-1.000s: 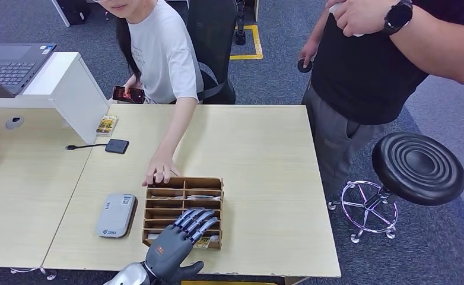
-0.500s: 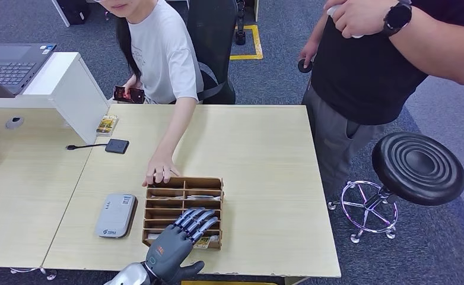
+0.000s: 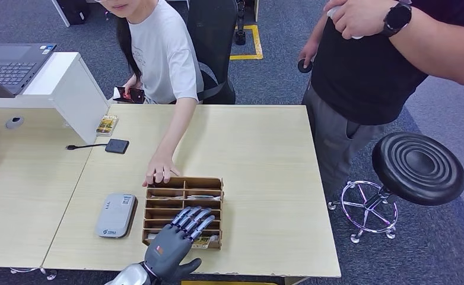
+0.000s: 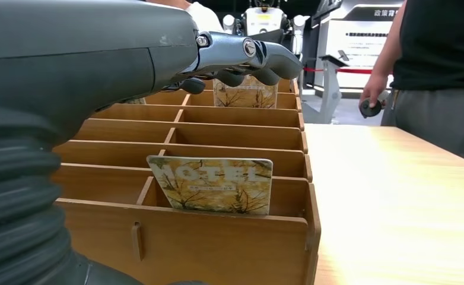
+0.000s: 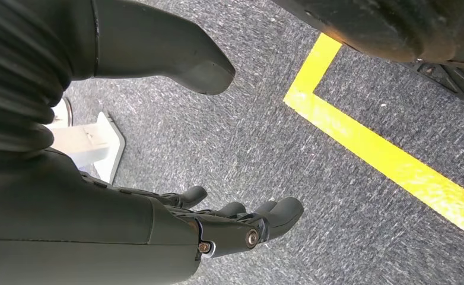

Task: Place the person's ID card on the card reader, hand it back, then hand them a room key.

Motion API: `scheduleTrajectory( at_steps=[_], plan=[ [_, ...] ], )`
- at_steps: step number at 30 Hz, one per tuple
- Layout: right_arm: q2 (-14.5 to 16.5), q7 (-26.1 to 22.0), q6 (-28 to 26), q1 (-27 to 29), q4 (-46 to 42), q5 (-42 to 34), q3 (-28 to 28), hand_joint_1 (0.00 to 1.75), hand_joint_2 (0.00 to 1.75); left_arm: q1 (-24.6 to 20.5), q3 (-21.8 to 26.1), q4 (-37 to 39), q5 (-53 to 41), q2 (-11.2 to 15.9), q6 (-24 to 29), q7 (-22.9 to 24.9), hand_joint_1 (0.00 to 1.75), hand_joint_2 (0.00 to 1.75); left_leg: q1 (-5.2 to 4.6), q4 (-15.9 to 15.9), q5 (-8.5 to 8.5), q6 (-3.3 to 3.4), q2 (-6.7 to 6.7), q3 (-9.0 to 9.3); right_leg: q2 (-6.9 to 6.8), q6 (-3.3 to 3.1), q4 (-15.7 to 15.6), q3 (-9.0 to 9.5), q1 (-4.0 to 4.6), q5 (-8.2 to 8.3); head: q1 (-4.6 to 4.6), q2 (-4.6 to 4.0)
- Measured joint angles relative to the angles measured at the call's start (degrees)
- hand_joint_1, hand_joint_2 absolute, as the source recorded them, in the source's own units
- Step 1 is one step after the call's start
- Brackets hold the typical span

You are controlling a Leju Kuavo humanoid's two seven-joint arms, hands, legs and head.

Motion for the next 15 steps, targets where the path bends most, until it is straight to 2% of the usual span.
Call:
scheduleTrajectory(
  at_steps=[6, 10, 15],
  plan=[
    [0.0, -0.04, -0.03, 0.0, 0.0, -0.11, 0.21, 0.0, 1.75, 0.0, -0.02, 0.43, -0.83, 0.0, 0.39, 0.68, 0.0, 1.75, 0.0, 0.0, 0.0, 0.0, 0.0, 0.0, 0.0, 0.0, 0.0, 0.0, 0.0, 0.0, 0.0, 0.01],
    [0.0, -0.05, -0.03, 0.0, 0.0, -0.14, 0.62, 0.0, 1.75, 0.0, -0.01, 0.69, -0.86, 0.0, 0.41, 0.68, 0.24, 1.75, 0.0, 0.0, 0.0, 0.0, 0.0, 0.0, 0.0, 0.0, 0.0, 0.0, 0.0, 0.0, 0.0, 0.02],
    [0.0, -0.06, -0.03, 0.0, 0.0, -0.14, 0.81, 0.0, 1.75, 0.0, -0.02, 0.76, -0.86, 0.0, 0.39, 0.68, 0.24, 1.75, 0.0, 0.0, 0.0, 0.0, 0.0, 0.0, 0.0, 0.0, 0.0, 0.0, 0.0, 0.0, 0.0, 0.02]
  ],
)
